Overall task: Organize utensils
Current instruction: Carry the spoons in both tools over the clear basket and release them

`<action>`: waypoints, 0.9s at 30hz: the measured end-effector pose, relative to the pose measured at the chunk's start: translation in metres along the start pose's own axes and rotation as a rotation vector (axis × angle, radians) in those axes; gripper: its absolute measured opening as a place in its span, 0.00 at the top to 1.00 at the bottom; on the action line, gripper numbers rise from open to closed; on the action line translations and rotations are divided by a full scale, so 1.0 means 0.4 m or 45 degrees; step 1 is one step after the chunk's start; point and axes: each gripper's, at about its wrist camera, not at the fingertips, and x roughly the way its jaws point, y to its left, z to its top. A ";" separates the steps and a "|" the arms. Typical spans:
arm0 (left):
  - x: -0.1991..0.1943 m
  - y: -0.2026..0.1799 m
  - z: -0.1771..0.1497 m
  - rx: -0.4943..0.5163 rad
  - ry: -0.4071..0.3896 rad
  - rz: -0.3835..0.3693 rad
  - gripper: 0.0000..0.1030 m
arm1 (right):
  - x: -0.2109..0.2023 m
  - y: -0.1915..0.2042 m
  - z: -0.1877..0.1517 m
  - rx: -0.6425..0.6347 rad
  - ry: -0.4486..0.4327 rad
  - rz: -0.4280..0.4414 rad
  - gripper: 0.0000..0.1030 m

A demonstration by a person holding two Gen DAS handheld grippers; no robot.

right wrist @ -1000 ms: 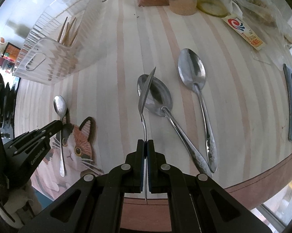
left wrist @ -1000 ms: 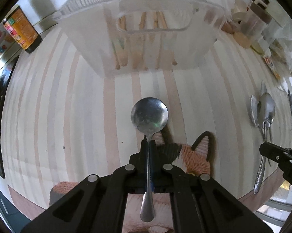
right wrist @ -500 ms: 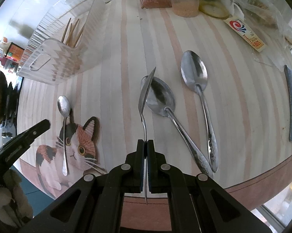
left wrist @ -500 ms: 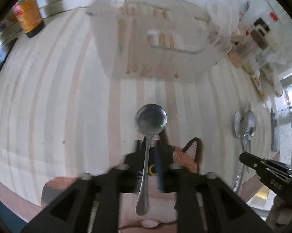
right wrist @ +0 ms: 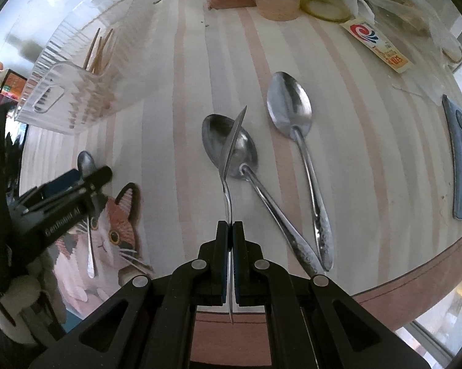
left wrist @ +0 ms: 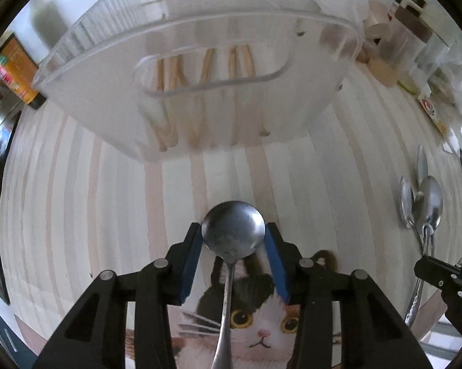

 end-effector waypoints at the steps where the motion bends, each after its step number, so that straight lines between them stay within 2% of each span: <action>1: 0.000 -0.001 -0.002 0.004 -0.007 0.000 0.63 | 0.001 -0.003 0.000 0.003 0.000 -0.001 0.97; 7: -0.005 -0.016 -0.009 -0.018 -0.027 -0.002 0.63 | 0.000 -0.010 0.001 0.003 -0.003 -0.001 0.97; 13: -0.049 -0.001 -0.021 -0.055 -0.082 -0.066 0.63 | -0.006 -0.015 0.002 -0.004 -0.010 -0.001 0.97; 22: -0.198 0.030 -0.055 -0.129 -0.190 -0.168 0.63 | -0.043 -0.013 0.012 -0.012 -0.046 0.027 0.97; 27: -0.277 0.062 -0.057 -0.154 -0.267 -0.185 0.63 | -0.084 0.006 0.032 -0.033 -0.098 0.053 0.97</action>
